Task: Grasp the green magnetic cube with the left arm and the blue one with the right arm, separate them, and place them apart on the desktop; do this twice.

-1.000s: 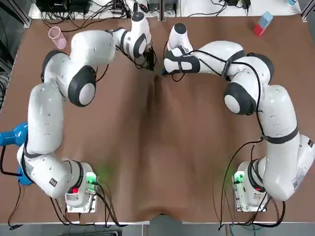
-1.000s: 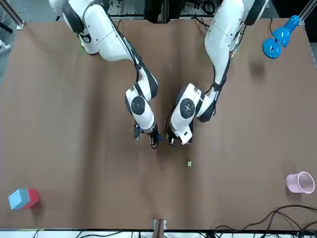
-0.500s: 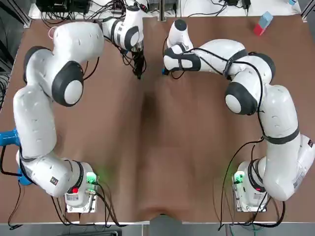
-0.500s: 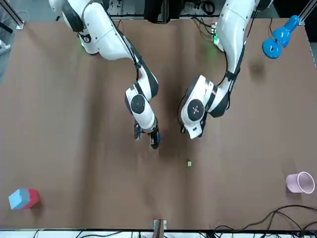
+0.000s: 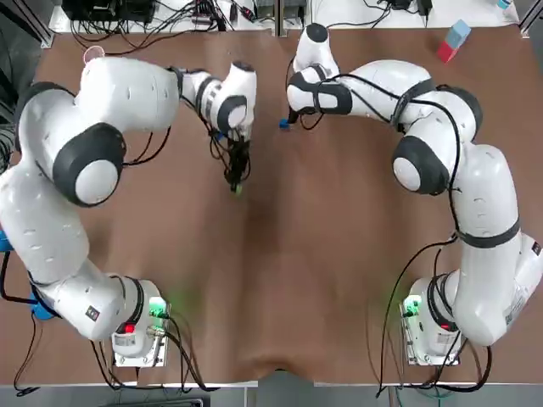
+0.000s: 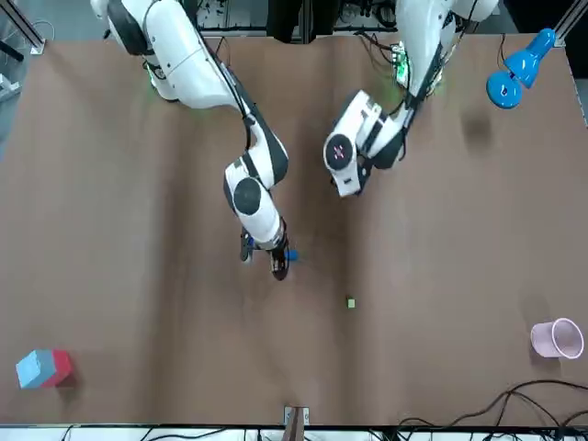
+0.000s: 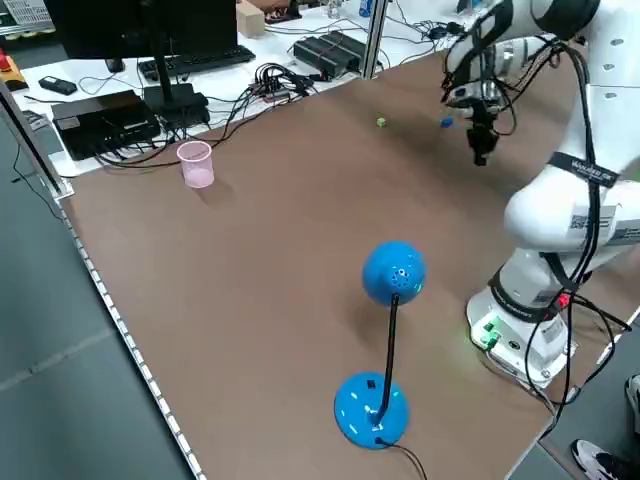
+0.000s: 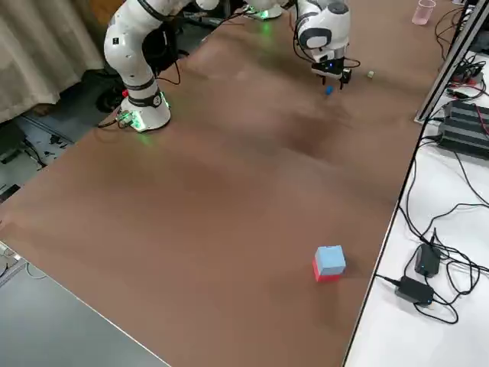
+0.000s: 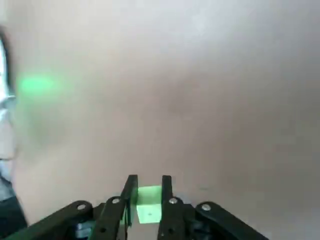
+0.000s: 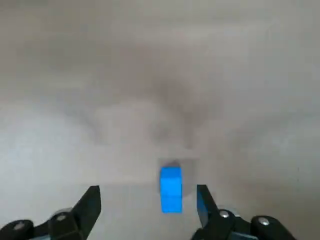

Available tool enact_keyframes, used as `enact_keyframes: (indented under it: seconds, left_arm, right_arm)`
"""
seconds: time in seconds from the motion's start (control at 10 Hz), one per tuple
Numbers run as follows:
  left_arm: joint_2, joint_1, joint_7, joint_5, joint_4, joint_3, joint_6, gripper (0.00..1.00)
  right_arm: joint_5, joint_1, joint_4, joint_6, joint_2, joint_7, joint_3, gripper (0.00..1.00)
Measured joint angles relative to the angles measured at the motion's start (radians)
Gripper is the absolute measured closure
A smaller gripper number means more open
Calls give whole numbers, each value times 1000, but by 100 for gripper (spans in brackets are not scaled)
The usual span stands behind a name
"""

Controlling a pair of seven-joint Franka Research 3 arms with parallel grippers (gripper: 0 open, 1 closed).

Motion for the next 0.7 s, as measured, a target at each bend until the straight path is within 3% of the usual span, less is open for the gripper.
enact_keyframes:
  seconds: [0.2, 0.4, 0.7]
  left_arm:
    - [-18, 0, -2, -9, -13, -59, -146, 76]
    - [-14, -3, -3, -31, -27, -99, -201, 73]
    - [19, -3, -3, -57, -34, -125, -200, 28]
  right_arm:
    - [0, 0, -3, -2, 1, 0, 2, 18]
    - [6, 2, -4, -2, 4, 1, 6, 18]
    - [35, 7, -5, 3, 20, 1, 9, 19]
